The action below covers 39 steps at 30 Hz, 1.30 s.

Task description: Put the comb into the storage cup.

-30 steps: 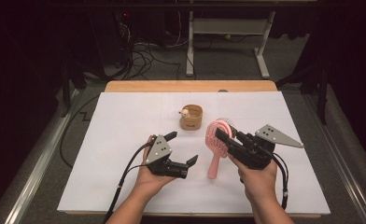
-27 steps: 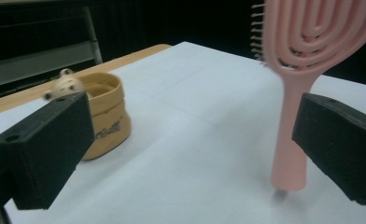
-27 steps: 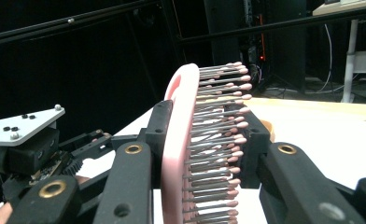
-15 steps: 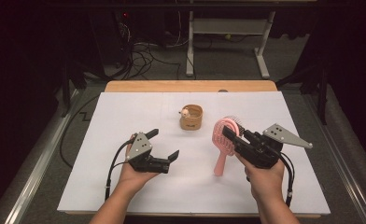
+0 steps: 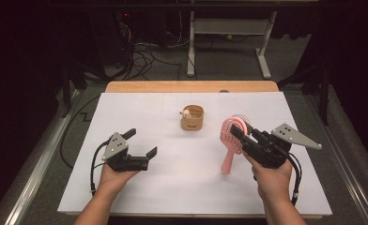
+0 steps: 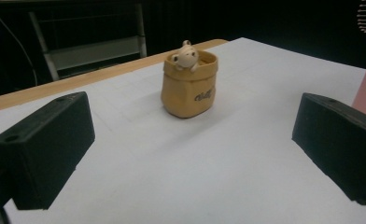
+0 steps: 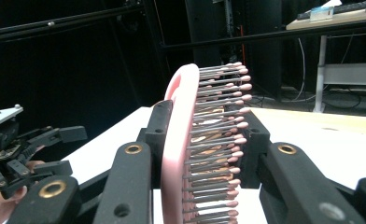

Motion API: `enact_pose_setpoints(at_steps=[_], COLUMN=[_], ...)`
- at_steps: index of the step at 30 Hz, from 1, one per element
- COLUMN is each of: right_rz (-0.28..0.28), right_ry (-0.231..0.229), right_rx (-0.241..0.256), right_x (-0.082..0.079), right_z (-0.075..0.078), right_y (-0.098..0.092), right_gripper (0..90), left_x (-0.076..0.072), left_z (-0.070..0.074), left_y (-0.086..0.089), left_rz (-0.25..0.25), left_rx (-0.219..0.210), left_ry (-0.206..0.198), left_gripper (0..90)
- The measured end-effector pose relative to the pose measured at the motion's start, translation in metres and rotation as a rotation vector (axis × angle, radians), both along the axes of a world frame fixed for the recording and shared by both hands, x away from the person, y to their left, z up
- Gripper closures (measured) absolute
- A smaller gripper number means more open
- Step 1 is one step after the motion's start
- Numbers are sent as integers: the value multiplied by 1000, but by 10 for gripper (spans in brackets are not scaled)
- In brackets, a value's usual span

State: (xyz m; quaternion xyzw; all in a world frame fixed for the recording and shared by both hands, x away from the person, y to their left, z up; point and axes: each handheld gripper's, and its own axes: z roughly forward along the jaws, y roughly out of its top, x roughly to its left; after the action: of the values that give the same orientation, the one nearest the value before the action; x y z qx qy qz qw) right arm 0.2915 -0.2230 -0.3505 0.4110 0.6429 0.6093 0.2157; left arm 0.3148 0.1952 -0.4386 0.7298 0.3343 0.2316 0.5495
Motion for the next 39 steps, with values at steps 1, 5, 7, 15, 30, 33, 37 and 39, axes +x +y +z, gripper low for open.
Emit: enact_pose_setpoints(at_steps=[1, 5, 7, 15, 30, 33, 37, 39], right_rz=[-3, -12, -18, -36, -72, -74, -77, -75], right_ry=[-2, -9, -10, -14, -17, -19, -23, -27], right_rx=[0, -6, -8, -15, -26, -26, -31, -31], right_x=[0, 1, 1, 4, 10, 12, 15, 17], right_z=[0, 0, 0, -1, -2, -2, -2, -1], right_y=[-1, -4, -6, -11, -21, -20, -18, -17], right_gripper=[662, 662, 662, 662, 662, 661, 661, 661], left_x=[0, -2, -3, -8, -14, -14, -15, -15], left_z=[-1, -3, -5, -10, -14, -15, -15, -15], left_y=[4, 18, 24, 45, 55, 55, 55, 54], left_rz=[8, 35, 44, 79, 97, 97, 93, 91], left_rx=[1, 12, 19, 25, 24, 22, 19, 19], left_ry=[-1, -2, -4, 6, 11, 9, 12, 11], left_gripper=[0, 0, 0, 0, 0, 0, 0, 0])
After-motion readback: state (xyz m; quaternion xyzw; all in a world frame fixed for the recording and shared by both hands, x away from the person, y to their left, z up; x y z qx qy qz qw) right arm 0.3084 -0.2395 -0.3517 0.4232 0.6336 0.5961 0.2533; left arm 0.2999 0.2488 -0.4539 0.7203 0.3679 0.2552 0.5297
